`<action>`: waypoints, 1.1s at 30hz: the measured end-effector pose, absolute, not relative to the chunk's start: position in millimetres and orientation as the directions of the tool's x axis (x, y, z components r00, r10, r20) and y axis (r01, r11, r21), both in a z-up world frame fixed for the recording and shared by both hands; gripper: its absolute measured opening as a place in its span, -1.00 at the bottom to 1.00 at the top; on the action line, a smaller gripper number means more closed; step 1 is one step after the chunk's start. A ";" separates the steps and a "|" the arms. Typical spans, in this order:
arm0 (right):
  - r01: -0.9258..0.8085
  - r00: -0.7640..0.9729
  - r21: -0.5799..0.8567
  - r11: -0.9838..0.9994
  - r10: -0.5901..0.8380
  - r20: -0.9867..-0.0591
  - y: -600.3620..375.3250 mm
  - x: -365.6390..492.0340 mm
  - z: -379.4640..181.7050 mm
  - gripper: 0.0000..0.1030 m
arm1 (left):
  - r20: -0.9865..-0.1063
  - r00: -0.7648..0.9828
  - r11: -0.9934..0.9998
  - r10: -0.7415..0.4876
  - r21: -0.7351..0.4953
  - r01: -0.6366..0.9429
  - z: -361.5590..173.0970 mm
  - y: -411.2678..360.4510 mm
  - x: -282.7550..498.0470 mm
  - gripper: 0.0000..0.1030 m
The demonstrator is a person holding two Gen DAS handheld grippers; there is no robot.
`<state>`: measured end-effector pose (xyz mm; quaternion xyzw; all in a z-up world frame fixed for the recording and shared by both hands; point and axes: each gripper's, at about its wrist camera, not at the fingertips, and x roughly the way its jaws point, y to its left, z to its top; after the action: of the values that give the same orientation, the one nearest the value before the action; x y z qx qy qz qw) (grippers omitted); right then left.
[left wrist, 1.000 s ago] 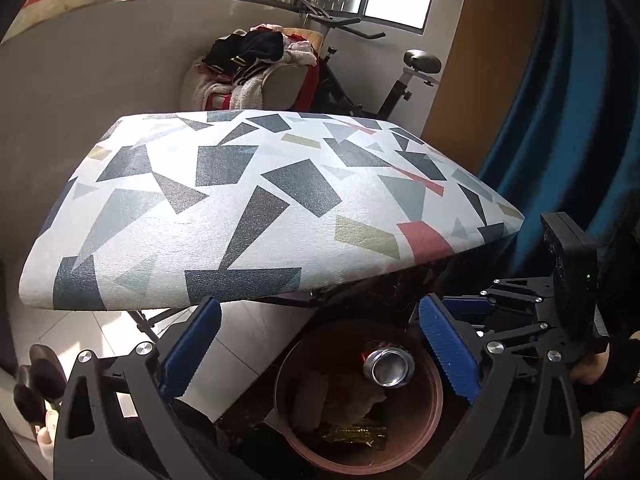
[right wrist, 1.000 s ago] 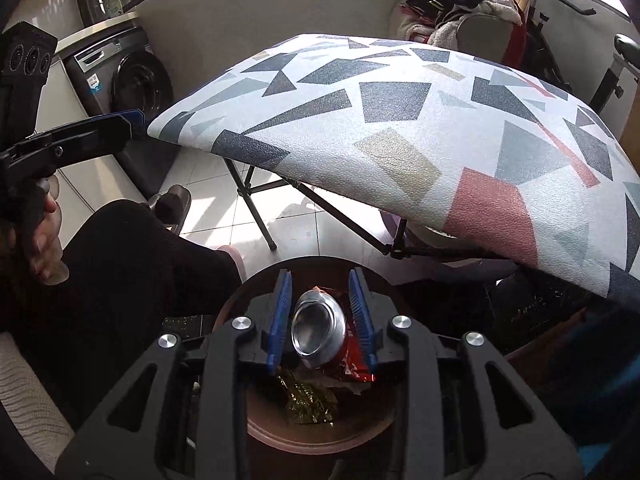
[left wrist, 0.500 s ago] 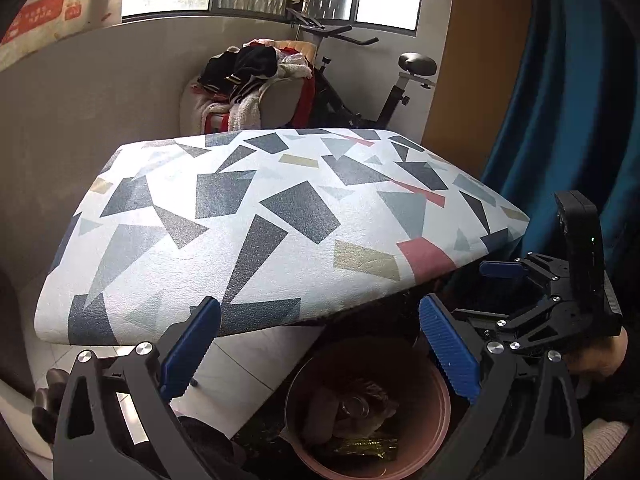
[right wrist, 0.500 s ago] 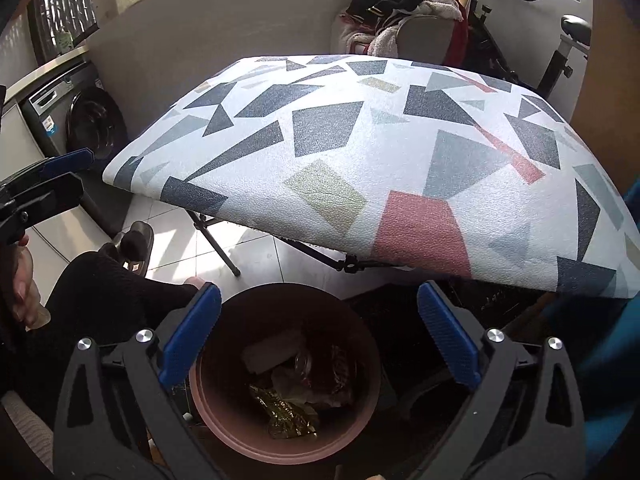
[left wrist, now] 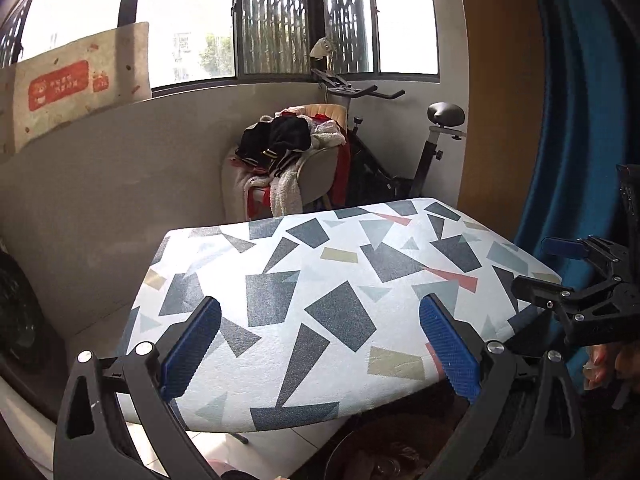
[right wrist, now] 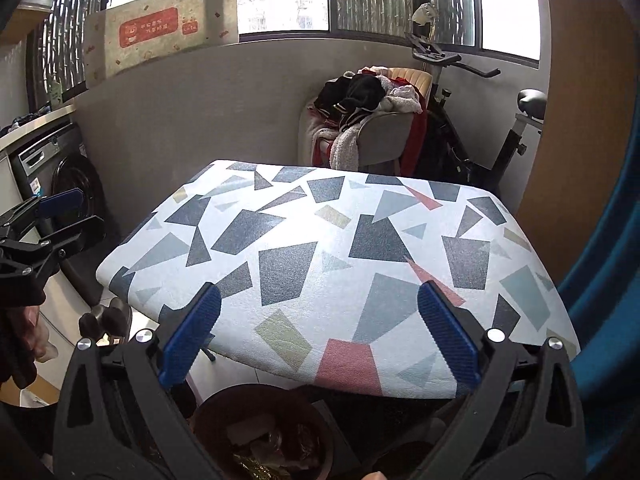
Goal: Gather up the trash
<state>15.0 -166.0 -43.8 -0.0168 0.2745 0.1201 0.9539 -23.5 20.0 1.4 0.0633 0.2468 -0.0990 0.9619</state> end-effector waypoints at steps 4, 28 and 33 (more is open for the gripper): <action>-0.235 0.841 0.031 0.971 0.220 -0.494 -168.7 13.9 -25.1 0.88 | -0.476 0.870 0.977 -0.127 0.092 0.193 16.1 18.1 -22.6 0.88; -0.240 0.846 0.028 0.970 0.223 -0.485 -168.9 5.8 -20.1 0.88 | -0.484 0.860 0.974 -0.162 0.065 0.219 27.7 13.9 -30.0 0.88; -0.232 0.845 0.033 0.972 0.218 -0.488 -168.6 2.1 -21.9 0.88 | -0.483 0.861 0.974 -0.161 0.064 0.219 27.5 14.4 -30.4 0.88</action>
<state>2.1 -168.6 -21.9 -0.0136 0.2523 0.1171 0.9605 -30.4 14.4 27.5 0.0584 0.2449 -0.0987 0.9627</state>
